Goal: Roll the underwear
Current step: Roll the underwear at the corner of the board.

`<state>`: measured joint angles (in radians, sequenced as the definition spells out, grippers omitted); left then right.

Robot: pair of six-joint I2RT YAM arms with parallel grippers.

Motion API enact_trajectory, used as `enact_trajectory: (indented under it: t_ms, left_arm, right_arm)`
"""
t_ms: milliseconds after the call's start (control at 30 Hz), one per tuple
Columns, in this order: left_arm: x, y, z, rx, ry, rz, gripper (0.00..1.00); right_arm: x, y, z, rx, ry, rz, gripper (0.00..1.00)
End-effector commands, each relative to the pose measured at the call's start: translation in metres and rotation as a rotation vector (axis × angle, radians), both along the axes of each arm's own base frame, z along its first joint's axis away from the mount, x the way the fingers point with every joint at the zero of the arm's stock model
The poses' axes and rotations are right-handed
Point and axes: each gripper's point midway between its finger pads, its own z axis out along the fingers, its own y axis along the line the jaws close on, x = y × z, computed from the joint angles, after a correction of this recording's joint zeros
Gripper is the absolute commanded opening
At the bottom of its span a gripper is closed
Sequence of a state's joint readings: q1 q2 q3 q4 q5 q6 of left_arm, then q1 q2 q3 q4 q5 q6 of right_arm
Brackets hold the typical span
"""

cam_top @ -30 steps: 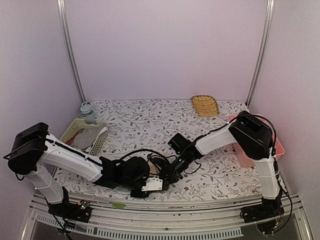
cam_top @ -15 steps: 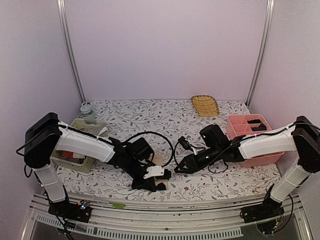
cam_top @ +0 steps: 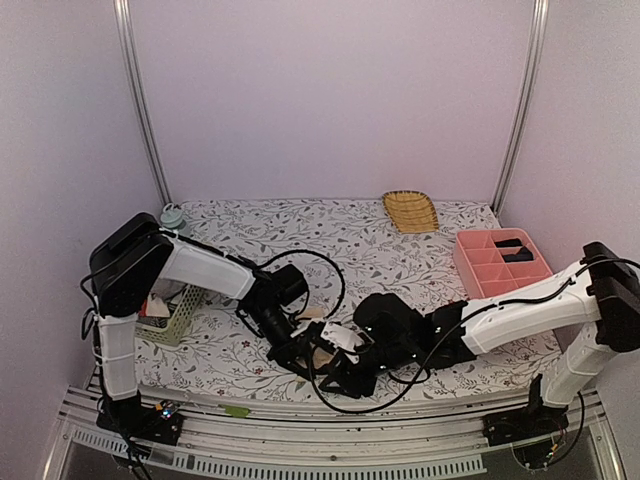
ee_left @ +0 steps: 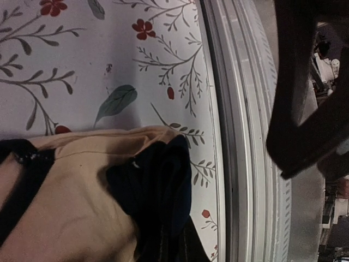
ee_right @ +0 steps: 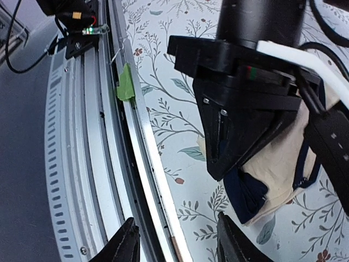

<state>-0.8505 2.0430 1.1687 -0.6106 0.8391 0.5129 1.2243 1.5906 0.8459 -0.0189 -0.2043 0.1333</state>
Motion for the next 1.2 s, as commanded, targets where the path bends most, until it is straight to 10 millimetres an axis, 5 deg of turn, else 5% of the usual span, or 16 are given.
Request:
enact_trajectory:
  t_ms: [0,433,667,733,800,967,1167]
  left_arm:
    - [-0.018,0.042,-0.047,0.22,0.039,-0.026,0.01]
    - [-0.013,0.044,-0.05,0.237,0.006,-0.019,0.05]
    - [-0.001,0.048,-0.051,0.25,-0.079,0.002,0.14]
    - [0.011,0.048,-0.045,0.236,-0.134,0.028,0.19]
    - [0.031,0.047,-0.035,0.214,-0.209,0.089,0.26]
    - [0.097,0.05,0.029,0.097,-0.475,0.331,0.45]
    - [0.136,0.076,0.109,0.003,-0.791,0.557,0.58]
  right_arm:
    - [0.011,0.013,-0.015,-0.09,-0.197,0.098,0.5]
    - [0.03,0.023,-0.063,-0.233,-0.396,0.219,0.48]
    - [0.027,0.026,-0.072,-0.256,-0.378,0.251,0.01]
    - [0.021,0.024,-0.072,-0.253,-0.347,0.27,0.0]
    - [0.011,0.024,-0.074,-0.251,-0.291,0.295,0.0]
    - [-0.012,0.018,-0.083,-0.249,-0.049,0.321,0.0]
    - [-0.004,0.017,-0.082,-0.219,0.29,0.246,0.0]
